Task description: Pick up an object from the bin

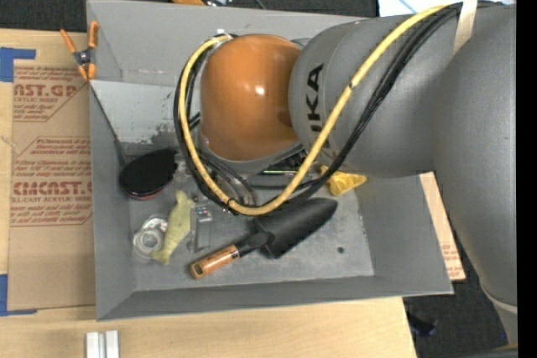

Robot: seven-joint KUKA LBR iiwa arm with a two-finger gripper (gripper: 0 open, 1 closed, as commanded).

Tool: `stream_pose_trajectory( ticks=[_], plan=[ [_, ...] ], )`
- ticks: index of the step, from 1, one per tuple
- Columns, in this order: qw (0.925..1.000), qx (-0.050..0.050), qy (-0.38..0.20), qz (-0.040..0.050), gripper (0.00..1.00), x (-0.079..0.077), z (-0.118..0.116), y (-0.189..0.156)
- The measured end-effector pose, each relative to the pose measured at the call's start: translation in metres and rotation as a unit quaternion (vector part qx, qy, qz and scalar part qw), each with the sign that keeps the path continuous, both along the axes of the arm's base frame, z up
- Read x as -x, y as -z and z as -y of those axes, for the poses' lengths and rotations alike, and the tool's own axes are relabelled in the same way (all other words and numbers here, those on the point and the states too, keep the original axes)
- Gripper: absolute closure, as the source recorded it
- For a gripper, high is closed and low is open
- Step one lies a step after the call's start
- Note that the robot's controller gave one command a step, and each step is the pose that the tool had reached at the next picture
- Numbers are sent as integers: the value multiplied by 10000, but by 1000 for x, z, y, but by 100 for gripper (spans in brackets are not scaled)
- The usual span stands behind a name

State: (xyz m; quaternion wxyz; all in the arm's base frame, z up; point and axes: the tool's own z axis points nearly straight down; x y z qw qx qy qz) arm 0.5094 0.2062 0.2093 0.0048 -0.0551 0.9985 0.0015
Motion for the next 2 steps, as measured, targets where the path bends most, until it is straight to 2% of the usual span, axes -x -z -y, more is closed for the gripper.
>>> stream_pose_trajectory(
  ticks=[1, 2],
  plan=[
    [9974, -12, -724, -18, 0, -56, -33, 60],
    [9966, -5, -828, 13, 0, 2, -13, 73]
  ],
)
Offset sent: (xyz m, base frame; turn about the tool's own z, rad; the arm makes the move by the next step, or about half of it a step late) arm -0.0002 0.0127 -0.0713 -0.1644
